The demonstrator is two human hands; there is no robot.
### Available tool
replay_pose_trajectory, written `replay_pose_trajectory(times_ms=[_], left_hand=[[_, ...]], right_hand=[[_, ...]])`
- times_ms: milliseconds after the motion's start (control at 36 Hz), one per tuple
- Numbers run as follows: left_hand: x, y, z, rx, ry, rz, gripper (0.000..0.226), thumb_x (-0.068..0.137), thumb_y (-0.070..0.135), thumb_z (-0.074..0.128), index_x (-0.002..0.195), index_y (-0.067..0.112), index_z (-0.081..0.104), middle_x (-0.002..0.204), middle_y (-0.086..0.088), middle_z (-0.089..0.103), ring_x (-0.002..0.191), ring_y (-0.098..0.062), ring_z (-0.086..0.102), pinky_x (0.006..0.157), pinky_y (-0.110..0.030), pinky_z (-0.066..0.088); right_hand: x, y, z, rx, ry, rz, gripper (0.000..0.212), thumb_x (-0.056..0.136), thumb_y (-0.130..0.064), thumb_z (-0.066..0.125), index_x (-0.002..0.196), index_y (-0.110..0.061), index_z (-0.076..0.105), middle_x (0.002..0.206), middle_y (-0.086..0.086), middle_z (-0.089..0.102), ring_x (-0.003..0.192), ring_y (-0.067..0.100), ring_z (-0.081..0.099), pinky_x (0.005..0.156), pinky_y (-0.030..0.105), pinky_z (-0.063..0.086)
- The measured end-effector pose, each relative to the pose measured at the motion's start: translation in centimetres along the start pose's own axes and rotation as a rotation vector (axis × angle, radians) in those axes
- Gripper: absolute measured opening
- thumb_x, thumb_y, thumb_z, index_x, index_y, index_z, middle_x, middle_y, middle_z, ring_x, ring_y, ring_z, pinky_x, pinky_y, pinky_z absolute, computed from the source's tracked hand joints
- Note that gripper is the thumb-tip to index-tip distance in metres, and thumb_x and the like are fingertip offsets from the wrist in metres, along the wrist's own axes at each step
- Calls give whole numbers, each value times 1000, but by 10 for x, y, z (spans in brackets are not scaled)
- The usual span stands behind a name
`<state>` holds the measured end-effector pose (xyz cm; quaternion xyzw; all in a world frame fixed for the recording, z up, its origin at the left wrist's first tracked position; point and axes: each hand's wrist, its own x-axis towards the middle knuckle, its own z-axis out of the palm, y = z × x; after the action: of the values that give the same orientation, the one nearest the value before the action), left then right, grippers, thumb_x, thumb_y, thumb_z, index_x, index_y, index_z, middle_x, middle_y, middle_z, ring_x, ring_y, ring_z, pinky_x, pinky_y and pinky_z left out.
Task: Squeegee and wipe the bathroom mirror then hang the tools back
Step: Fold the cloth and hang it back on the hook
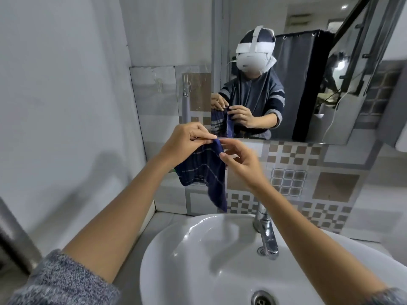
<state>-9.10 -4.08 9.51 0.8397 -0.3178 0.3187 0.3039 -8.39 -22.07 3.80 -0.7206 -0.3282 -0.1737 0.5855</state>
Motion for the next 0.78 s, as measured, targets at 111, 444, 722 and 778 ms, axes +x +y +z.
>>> replay_pose_trajectory(times_ms=[111,444,722,778], left_hand=[[-11,3,-8,38,13,-25,20,79,2,67,98,7,71,85,0,64,75,0,58,74,-11,47],[-38,-1,-42,54,29,-180,15,86,7,60,97,12,70,90,1,60,83,-14,60,75,-16,49],[-45,-41,-77,47,102,-235,15,82,10,66,96,14,72,84,4,62,79,-9,61,74,-13,48],[-38,-53,-81,66,169,-238,14,82,9,67,94,13,72,85,-3,65,78,-14,62,72,-14,49]], right_hand=[[-6,-6,8,-51,-9,20,27,85,-17,65,111,-17,62,98,-2,66,85,12,58,74,29,51],[2,-29,33,-171,-43,-16,29,78,-27,72,105,-28,64,99,2,63,83,16,59,72,25,52],[48,-30,67,-413,-44,-182,27,80,-18,70,107,-17,70,86,-6,55,77,5,51,72,6,40],[66,-31,76,-435,15,-214,25,79,-14,71,105,-14,71,84,-4,55,74,7,51,72,4,39]])
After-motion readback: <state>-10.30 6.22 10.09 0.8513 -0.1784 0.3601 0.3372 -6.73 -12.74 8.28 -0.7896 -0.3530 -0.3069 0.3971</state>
